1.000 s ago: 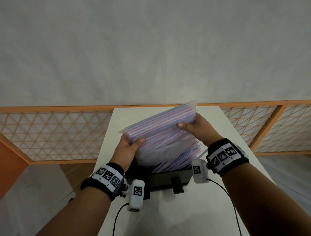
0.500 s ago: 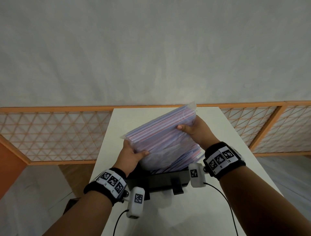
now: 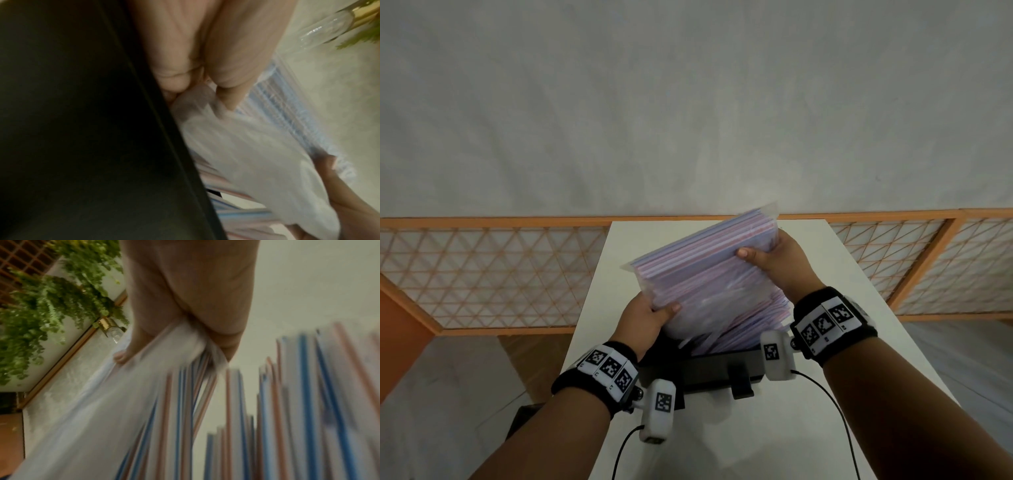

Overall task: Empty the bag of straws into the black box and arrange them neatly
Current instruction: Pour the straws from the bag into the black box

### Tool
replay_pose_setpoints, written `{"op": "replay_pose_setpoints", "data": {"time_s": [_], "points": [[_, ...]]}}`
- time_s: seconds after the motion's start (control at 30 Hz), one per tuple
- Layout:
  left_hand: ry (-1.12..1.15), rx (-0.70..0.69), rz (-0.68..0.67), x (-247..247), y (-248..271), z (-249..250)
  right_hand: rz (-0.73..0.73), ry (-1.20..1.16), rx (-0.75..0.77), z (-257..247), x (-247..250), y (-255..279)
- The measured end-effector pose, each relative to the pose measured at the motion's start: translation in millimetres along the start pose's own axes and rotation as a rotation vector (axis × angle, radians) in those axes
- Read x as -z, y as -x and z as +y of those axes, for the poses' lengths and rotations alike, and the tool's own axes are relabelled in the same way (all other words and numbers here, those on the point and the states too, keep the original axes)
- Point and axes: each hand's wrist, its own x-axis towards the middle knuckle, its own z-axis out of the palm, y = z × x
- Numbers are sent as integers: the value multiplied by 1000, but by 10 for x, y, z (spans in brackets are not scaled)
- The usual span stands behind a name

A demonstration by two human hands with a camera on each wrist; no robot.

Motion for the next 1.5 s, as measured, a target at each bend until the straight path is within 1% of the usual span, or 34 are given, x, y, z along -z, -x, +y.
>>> {"op": "replay_pose_setpoints", "data": {"time_s": [0.07, 0.1, 0.13, 0.2, 0.27, 0.37, 0.5, 0.6, 0.73, 0.83, 0.9, 0.97, 1.03, 1.13, 1.23, 1.3, 1.4, 1.5], "points": [[35, -14, 46, -13, 16, 29, -148, -51, -32, -5, 40, -3], [45, -26, 68, -12, 20, 28, -198, -47, -43, 10, 62, -2], [50, -38, 88, -6, 21, 22, -215, -27, -47, 27, 74, 3], [55, -44, 122, -3, 13, 0, -170, 10, -39, 65, 68, 16], [57, -36, 129, -8, 13, 2, -105, 43, -19, 85, 37, 29], [64, -8, 94, -8, 23, 2, -46, 55, -26, 63, -3, 43], [104, -1, 17, 26, 32, -3, -29, 105, -26, 32, 16, 24], [178, 3, 37, 38, 31, -15, -64, 122, -37, 29, 39, 21], [257, 23, 122, 35, 47, -31, -145, 210, -39, 26, 48, 30], [221, 4, 126, 35, 52, -26, -294, 107, -28, -39, 29, 69], [216, -3, 106, 34, 58, -22, -336, 47, -17, -90, 22, 80], [212, -1, 103, 44, 60, -32, -291, 50, 1, -101, 18, 57], [208, 4, 92, 49, 62, -28, -196, 97, 7, -92, 10, 23], [297, 31, 85, 29, 81, 41, -58, 155, 0, -78, 19, -33], [473, 66, 78, 5, 110, 117, -45, 98, -13, -124, 44, -57], [549, 72, 115, 15, 101, 127, -46, 48, -28, -117, 72, -73], [592, 93, 182, 29, 64, 96, -26, -70, -59, -79, 105, -82], [580, 108, 231, 38, 39, 84, 84, -121, -47, -90, 99, -78]]}}
